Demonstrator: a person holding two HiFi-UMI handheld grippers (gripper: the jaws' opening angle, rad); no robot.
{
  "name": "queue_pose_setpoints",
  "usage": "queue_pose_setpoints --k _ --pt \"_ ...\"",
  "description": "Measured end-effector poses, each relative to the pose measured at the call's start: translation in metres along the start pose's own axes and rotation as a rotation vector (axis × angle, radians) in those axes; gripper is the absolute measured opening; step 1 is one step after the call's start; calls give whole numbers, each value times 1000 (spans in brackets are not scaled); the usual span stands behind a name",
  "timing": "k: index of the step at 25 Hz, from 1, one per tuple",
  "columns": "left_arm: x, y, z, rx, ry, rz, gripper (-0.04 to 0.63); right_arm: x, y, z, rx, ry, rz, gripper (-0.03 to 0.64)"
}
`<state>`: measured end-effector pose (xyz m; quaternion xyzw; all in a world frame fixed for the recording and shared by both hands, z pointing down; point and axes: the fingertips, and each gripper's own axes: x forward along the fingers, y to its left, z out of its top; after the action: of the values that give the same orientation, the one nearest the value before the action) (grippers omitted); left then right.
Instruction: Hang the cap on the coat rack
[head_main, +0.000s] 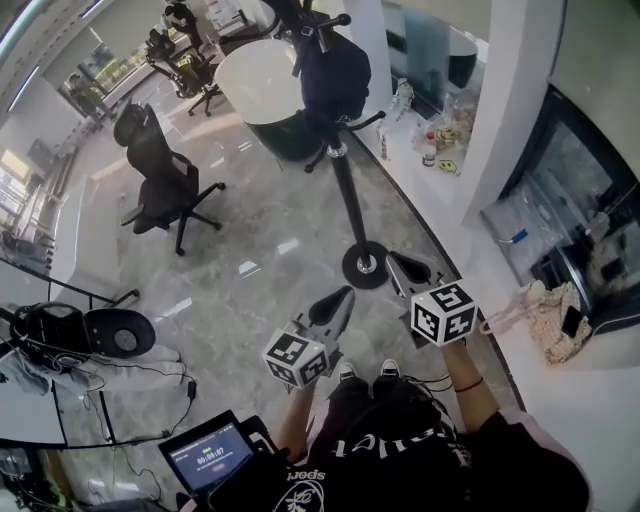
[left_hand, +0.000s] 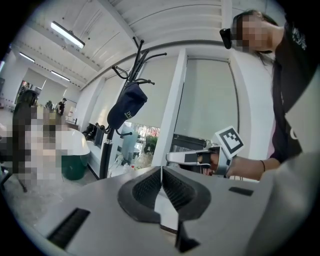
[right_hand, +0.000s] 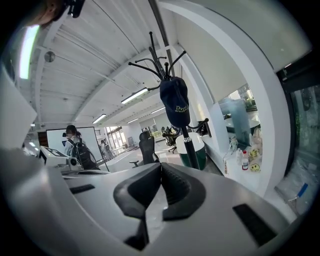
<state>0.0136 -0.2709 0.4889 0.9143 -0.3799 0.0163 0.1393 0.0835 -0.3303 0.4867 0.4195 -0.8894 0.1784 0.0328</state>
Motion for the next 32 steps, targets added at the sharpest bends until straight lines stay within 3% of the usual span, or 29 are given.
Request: queue_pose_setpoints --k 8,16,22,32 --pt "-40 -6 -1 0 -14 -8 5 -6 49 -47 67 61 16 16" --pt "-127 -9 -11 13 -44 7 5 -16 144 -88 96 89 42 17" --pt "-196 -19 -29 -22 -68 4 5 -44 213 -124 110 122 29 16" --pt "-222 -65 -54 -69 -53 -58 5 -100 240 -148 101 137 -33 16"
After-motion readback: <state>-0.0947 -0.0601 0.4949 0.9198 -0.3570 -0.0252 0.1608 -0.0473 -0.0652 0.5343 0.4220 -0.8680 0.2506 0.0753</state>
